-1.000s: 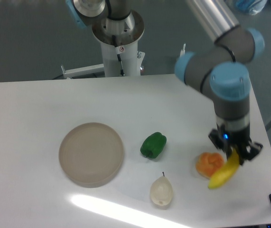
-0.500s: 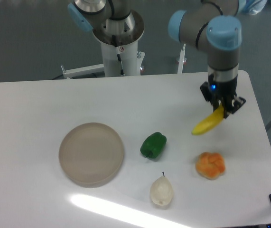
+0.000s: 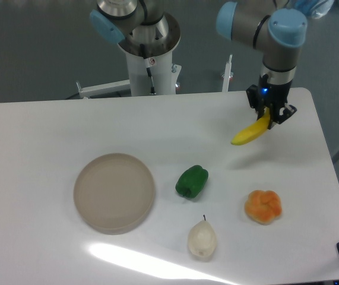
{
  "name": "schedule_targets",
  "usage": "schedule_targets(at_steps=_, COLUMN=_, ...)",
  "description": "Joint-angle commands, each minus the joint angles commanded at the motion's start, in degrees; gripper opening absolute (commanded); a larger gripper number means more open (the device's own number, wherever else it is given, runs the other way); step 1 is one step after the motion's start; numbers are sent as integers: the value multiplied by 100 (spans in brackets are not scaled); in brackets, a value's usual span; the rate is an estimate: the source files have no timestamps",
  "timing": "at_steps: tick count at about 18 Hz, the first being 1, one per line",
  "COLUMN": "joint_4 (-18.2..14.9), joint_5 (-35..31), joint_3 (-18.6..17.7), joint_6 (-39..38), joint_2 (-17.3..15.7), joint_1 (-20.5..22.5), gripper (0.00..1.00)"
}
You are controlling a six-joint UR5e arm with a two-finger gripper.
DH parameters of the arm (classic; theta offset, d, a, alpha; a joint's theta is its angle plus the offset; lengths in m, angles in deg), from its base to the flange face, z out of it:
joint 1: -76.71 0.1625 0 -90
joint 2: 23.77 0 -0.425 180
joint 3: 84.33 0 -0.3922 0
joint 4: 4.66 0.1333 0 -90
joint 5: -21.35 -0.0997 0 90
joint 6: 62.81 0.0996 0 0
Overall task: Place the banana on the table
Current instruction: 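Lower the banana onto the table beside the green pepper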
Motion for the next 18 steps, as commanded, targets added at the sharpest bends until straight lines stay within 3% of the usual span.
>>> schedule_targets(at_steps=4, joint_4=44, joint_5=-9, joint_3=-35, joint_6=-442, joint_2=202, joint_1=-97, gripper=37)
schedule_targets(at_steps=8, joint_4=431, joint_5=-26, joint_3=61, joint_6=-426, joint_2=693, joint_1=-89, gripper=37)
schedule_targets(at_steps=18, joint_4=440, joint_5=-44, joint_3=79, joint_6=-425, joint_2=923, joint_1=-176, gripper=38)
